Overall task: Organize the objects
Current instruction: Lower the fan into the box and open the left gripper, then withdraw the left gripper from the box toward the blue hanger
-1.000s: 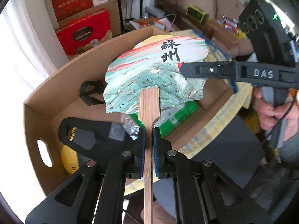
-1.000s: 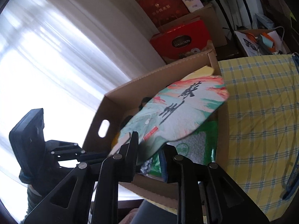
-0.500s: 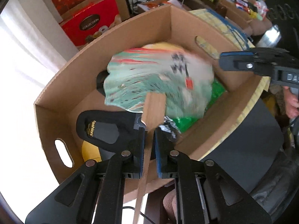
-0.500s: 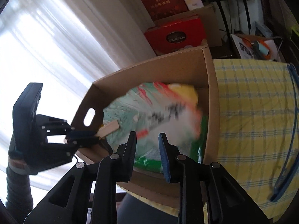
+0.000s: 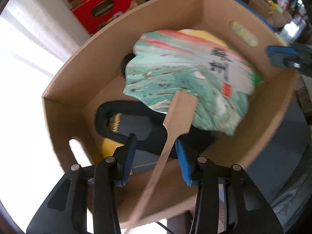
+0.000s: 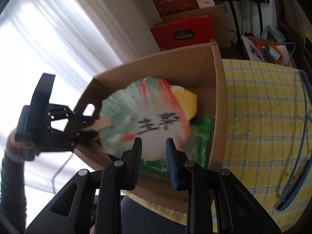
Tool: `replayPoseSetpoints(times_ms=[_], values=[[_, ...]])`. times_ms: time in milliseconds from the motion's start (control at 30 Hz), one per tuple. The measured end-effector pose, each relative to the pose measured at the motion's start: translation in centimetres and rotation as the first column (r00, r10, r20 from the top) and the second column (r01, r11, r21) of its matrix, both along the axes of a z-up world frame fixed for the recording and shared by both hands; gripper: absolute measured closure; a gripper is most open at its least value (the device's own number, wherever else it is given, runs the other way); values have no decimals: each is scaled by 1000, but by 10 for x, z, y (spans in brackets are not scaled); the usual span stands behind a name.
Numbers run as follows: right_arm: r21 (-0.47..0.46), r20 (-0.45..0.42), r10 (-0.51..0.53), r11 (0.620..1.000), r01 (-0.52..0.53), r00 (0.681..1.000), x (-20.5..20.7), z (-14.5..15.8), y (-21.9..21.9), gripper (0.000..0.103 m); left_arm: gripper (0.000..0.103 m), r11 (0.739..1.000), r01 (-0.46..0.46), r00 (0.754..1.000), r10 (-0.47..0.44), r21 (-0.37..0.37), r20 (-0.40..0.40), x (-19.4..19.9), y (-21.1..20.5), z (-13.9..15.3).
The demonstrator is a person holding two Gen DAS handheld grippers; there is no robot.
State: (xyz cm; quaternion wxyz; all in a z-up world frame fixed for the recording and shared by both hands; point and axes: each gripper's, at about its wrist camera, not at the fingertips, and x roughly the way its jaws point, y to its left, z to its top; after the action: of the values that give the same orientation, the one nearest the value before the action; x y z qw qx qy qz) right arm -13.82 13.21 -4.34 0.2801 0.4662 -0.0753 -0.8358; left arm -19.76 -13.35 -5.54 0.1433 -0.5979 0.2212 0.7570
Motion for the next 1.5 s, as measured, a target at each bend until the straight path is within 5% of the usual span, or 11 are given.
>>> replayPoseSetpoints(times_ms=[200, 433, 667, 767, 833, 867, 1067, 1133, 1267, 1500], values=[[25, -13, 18, 1000, -18, 1000, 2, -2, -4, 76, 75, 998, -52, 998, 52, 22, 33, -12, -17, -15], [11, -5, 15, 1000, -15, 1000, 5, -1, -2, 76, 86, 999, 49, 998, -49, 7, 33, -13, 22, -29], [-3, -11, 0, 1000, 0, 1000, 8, 8, 13, 76, 86, 995, 94, 995, -93, -19, 35, -20, 45, -31], [2, -24, -5, 1000, 5, 1000, 9, 14, 17, 75, 79, 997, 75, 997, -74, -17, 25, -20, 40, -28], [10, -33, -4, 1000, 5, 999, 11, 18, 17, 74, 50, 998, 48, 999, -48, -26, 10, -20, 35, -23], [12, -36, -5, 1000, 5, 999, 12, 19, 18, 74, 44, 999, 27, 1000, -27, -19, -5, -19, 29, -17], [18, -54, -2, 1000, 3, 999, 18, 25, 19, 71, 32, 992, -45, 998, 50, 120, -35, -13, 4, 23], [24, -64, -1, 1000, 3, 998, 19, 26, 22, 69, 18, 980, -84, 993, 99, 183, -71, -8, -8, 43], [34, -84, -6, 999, 9, 996, 25, 31, 27, 64, 14, 956, -122, 983, 154, 267, -102, -4, -8, 57], [60, -120, -31, 997, 39, 992, 34, 40, 41, 50, 14, 953, -106, 965, 167, 284, -200, 20, 21, 67]])
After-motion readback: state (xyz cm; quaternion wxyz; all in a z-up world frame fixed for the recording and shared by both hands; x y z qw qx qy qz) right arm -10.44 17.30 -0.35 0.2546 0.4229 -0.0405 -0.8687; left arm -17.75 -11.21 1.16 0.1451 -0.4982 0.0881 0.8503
